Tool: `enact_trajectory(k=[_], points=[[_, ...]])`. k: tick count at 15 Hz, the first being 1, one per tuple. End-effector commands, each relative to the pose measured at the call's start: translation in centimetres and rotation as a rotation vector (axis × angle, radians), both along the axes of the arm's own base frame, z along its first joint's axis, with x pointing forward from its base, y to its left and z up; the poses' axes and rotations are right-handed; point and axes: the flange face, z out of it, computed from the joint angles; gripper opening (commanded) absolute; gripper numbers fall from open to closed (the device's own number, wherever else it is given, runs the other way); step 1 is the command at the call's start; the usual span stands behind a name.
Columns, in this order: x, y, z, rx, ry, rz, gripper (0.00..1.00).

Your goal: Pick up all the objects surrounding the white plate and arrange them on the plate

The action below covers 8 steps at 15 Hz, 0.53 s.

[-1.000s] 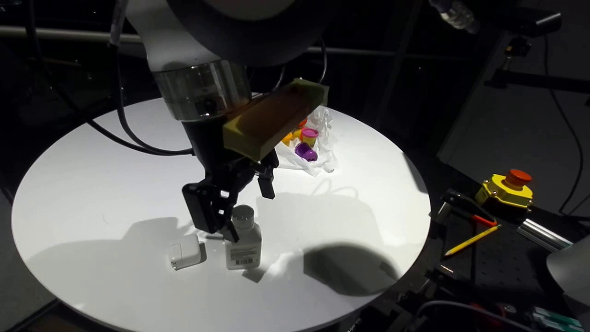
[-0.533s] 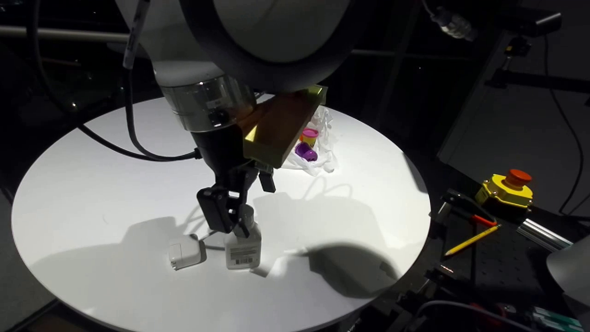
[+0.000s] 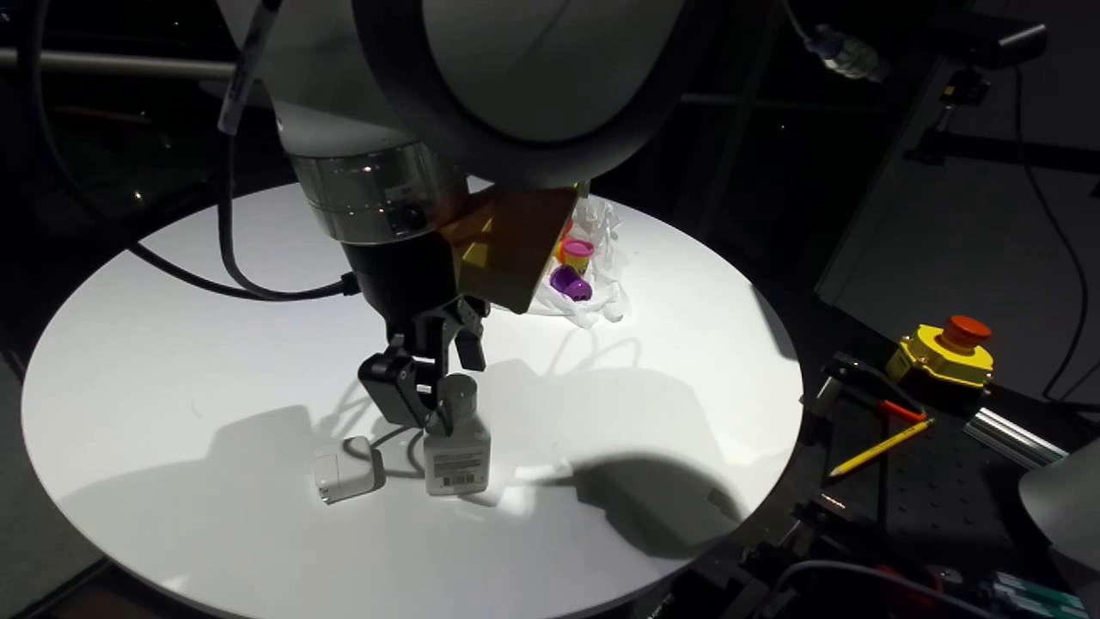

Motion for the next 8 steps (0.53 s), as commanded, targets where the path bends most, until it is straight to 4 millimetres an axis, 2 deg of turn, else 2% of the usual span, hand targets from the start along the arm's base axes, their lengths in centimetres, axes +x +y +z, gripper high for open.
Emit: enact_trajectory(k=[1, 5, 8], points=[[-0.4, -0.2, 0.4, -0.003, -0.011, 0.022, 0.42], [-0.3, -0.8, 1.2, -0.014, -0.024, 0.0, 0.13], [1.0, -3.0, 2.9, -0.02, -0.057, -0.065, 0.11]])
